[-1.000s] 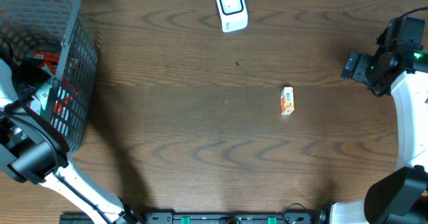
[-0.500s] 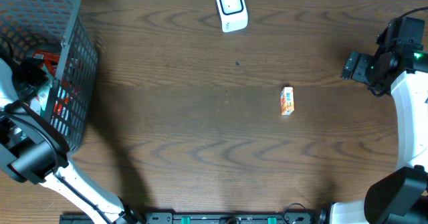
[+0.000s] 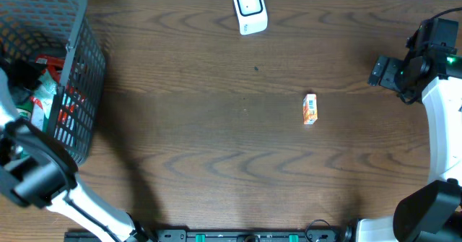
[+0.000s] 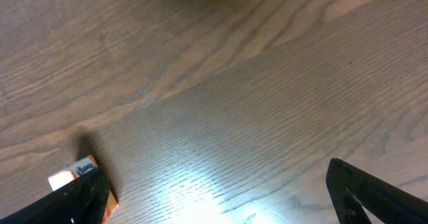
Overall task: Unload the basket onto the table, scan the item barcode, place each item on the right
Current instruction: 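Grasp the light green wet-wipe pack with the left gripper and lift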
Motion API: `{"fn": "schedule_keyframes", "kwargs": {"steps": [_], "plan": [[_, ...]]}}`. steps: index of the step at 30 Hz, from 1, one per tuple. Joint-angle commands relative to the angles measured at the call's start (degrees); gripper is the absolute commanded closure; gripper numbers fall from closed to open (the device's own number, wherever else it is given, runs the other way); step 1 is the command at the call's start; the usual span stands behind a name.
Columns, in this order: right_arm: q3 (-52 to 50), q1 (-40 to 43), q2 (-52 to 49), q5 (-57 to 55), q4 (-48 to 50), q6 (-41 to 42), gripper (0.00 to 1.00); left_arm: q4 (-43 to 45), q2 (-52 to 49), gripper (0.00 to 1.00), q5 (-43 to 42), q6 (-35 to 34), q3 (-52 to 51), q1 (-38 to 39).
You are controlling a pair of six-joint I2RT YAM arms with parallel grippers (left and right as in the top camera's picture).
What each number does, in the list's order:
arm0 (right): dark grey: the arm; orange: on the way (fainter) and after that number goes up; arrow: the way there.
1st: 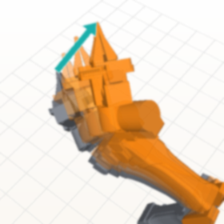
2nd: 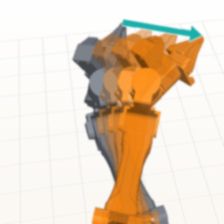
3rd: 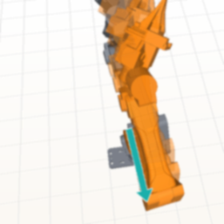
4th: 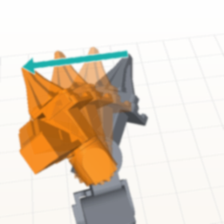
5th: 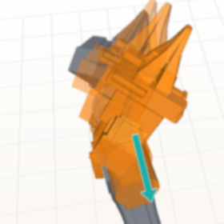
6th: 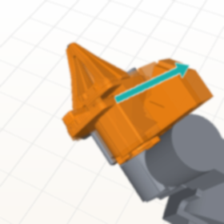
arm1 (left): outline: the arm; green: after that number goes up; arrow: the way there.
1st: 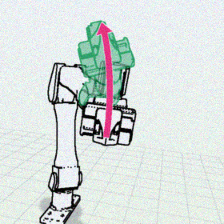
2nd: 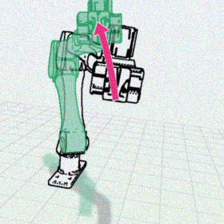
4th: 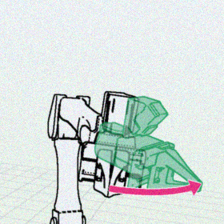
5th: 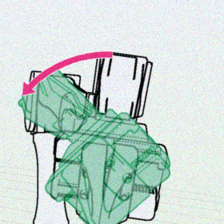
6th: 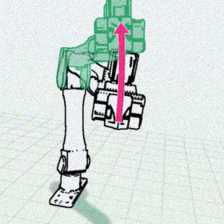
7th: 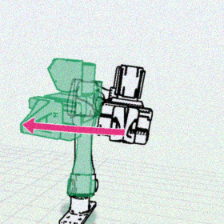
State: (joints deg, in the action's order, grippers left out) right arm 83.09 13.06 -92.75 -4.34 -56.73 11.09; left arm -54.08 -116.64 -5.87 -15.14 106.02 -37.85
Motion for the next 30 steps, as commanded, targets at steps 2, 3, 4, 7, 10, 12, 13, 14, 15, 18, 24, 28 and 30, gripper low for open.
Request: {"fn": "schedule_keyframes", "kwargs": {"steps": [2,3,4,7,10,12,13,14,15,18,24,28,30], "plan": [[0.48,0.02,0.15,-0.31,-0.04,-0.02,0.01,1.79,15.10,0.89,0.31,-2.27,2.49,-0.22],[0.48,0.02,0.15,-0.31,-0.04,-0.02,0.01,1.99,17.16,0.89,0.31,-2.99,2.49,-0.22],[0.48,0.02,0.15,-0.31,-0.04,-0.02,0.01,2.14,19.28,0.90,0.31,-3.52,2.49,-0.22],[0.48,0.02,0.15,-0.31,-0.04,-0.02,0.01,1.79,24.17,0.73,0.31,-4.28,2.49,-0.22],[0.48,0.02,0.15,-0.31,-0.04,-0.02,0.01,0.11,25.73,0.55,0.39,-4.26,2.36,-0.22],[0.48,0.02,0.15,-0.31,-0.04,-0.02,0.01,-0.68,25.27,0.40,0.55,-4.22,1.38,-0.24],[0.48,0.02,0.15,-0.31,-0.04,-0.02,0.01,-0.83,24.83,0.31,0.55,-4.22,0.63,-0.24],[0.48,0.02,0.15,-0.31,-0.07,-0.02,0.01,-0.90,24.20,0.28,0.50,-3.98,-0.15,-0.24],[0.48,0.02,0.15,-0.31,-0.04,-0.02,0.01,-1.03,23.15,0.26,0.52,-3.98,-0.98,-0.24],[0.48,0.02,0.15,-0.31,-0.04,-0.02,0.01,-1.88,19.34,0.23,0.48,-3.28,-2.40,-0.24],[0.48,0.02,0.15,-0.31,-0.04,-0.02,0.01,-3.26,9.38,0.23,0.44,1.40,-2.54,-0.63],[0.48,0.02,0.15,-0.31,-0.04,-0.02,0.00,-3.04,2.49,0.23,-3.63,3.06,-2.54,-1.44],[0.48,0.02,0.15,-0.31,-0.04,-0.02,0.01,-2.82,0.42,0.23,-4.24,3.08,-2.54,-1.79]]}}
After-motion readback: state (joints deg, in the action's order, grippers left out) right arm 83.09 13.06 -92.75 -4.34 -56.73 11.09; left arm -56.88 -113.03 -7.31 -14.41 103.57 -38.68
